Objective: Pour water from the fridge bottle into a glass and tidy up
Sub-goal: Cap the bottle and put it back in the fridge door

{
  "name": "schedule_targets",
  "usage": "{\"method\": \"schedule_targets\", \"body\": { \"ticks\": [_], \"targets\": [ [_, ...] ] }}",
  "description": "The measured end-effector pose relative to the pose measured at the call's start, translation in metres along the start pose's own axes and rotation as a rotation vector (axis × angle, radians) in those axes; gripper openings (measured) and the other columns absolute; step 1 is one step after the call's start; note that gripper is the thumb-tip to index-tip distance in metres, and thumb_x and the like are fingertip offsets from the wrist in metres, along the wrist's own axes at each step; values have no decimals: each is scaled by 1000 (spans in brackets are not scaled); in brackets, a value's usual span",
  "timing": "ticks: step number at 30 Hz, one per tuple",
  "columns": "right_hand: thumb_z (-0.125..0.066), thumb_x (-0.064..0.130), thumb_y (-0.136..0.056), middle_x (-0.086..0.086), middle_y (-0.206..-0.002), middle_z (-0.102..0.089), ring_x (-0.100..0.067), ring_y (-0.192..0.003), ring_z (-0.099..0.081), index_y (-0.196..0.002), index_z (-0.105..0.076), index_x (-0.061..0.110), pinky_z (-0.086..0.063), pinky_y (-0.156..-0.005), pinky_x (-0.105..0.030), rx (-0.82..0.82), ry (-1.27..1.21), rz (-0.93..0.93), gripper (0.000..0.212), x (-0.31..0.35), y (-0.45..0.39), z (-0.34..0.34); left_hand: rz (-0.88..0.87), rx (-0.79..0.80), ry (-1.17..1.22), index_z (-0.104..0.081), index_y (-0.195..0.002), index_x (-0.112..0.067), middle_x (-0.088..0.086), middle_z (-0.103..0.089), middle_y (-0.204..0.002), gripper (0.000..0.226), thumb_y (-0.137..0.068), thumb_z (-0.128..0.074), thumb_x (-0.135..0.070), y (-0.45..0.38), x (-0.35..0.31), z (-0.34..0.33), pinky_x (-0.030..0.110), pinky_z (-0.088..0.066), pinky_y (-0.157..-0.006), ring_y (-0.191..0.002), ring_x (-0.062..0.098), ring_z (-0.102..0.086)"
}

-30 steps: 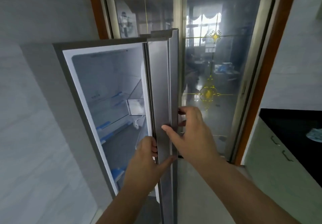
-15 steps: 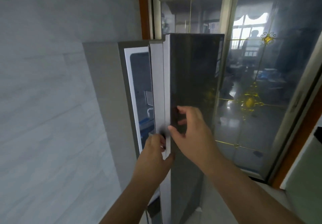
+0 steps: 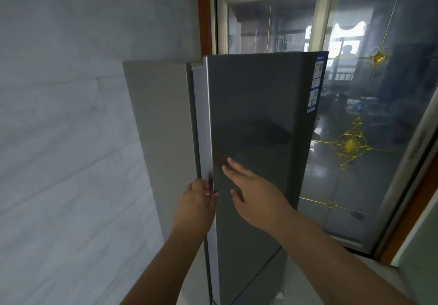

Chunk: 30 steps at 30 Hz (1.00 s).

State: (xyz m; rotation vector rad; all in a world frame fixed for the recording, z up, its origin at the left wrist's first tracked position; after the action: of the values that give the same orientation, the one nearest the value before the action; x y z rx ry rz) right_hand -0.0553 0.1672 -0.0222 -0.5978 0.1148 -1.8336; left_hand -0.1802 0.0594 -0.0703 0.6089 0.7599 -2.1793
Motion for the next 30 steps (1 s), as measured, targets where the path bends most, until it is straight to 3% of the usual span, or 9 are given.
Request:
{"method": "schedule_targets", "body": {
  "ticks": [5, 13, 16, 21, 23, 25, 27, 28, 30],
  "targets": [
    [-48, 26, -106, 31, -166, -7, -8, -144, -43, -157, -38, 38, -45, -111, -26, -58, 38, -5, 53, 2, -11, -7, -7, 40, 21, -57, -118, -23, -3, -64, -111, 29, -99, -64, -43, -13, 13, 0, 29, -57, -86, -94, 15, -66],
    [-51, 28, -102, 39, -164, 5, -14, -136, -49, -151, -45, 40, -57, -95, -32, -63, 119, -26, 50, -4, -3, -13, -37, 43, 73, -52, -108, -23, -4, -61, -102, 23, -98, -67, -38, -15, 15, -2, 28, -53, -77, -86, 14, -64],
    [-50, 30, -103, 35, -166, 3, -15, -139, -46, -153, -42, 40, -54, -100, -35, -50, 116, -40, 52, -2, -2, -15, -57, 44, 133, -50, -104, -22, -2, -59, -103, 21, -99, -67, -33, -11, 13, -1, 28, -51, -74, -85, 14, -63],
    [-52, 37, -101, 25, -163, -31, -12, -143, -44, -149, -49, 41, -45, -112, -35, -110, 27, -160, 48, -16, 7, -16, -179, 16, 108, -46, -103, -22, -2, -52, -97, 23, -96, -68, -17, 4, 1, -2, 32, -49, -69, -80, 19, -58],
    [-54, 39, -98, 23, -156, -44, -8, -138, -48, -142, -58, 40, -45, -112, -32, -172, -21, -287, 44, -35, 17, -14, -223, 193, 66, -47, -105, -23, -3, -54, -90, 17, -98, -62, -23, 10, -7, -18, 31, -45, -64, -74, 16, -56],
    [-59, 33, -97, 14, -148, -55, -9, -134, -53, -136, -65, 33, -40, -113, -23, -213, -73, -427, 40, -58, 37, -14, -298, 376, 19, -53, -118, -25, -2, -60, -101, 18, -101, -56, -31, 14, -14, -42, 32, -49, -71, -86, 16, -62],
    [-64, 26, -97, 8, -135, -65, -7, -118, -62, -133, -68, 29, -37, -99, -11, -235, -109, -602, 36, -76, 70, -12, -370, 494, 16, -57, -134, -26, -1, -61, -125, 32, -104, -54, -37, 17, -20, -67, 34, -51, -92, -110, 20, -63],
    [-65, 29, -97, 10, -123, -69, -3, -97, -66, -130, -68, 31, -41, -89, -13, -250, -106, -695, 33, -83, 91, -9, -399, 520, 36, -60, -135, -25, 0, -60, -130, 36, -104, -53, -40, 18, -24, -77, 35, -50, -98, -116, 21, -62],
    [-63, 43, -97, 17, -94, -66, 2, -63, -55, -127, -67, 38, -48, -77, -24, -283, -50, -875, 31, -92, 138, -4, -466, 558, 92, -68, -126, -20, 3, -64, -127, 45, -99, -48, -50, 23, -39, -98, 39, -52, -98, -115, 26, -64]
  ]
}}
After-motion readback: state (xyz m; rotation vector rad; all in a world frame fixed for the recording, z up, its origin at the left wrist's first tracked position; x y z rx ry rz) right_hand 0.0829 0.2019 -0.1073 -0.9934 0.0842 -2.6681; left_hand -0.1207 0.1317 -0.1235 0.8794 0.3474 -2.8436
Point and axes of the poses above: each hand's wrist, its own y-axis away from the middle knuckle, its own z-axis out of the back of the hand, x = y × z, the point moved 4 cm from there along -y, towards the middle knuckle
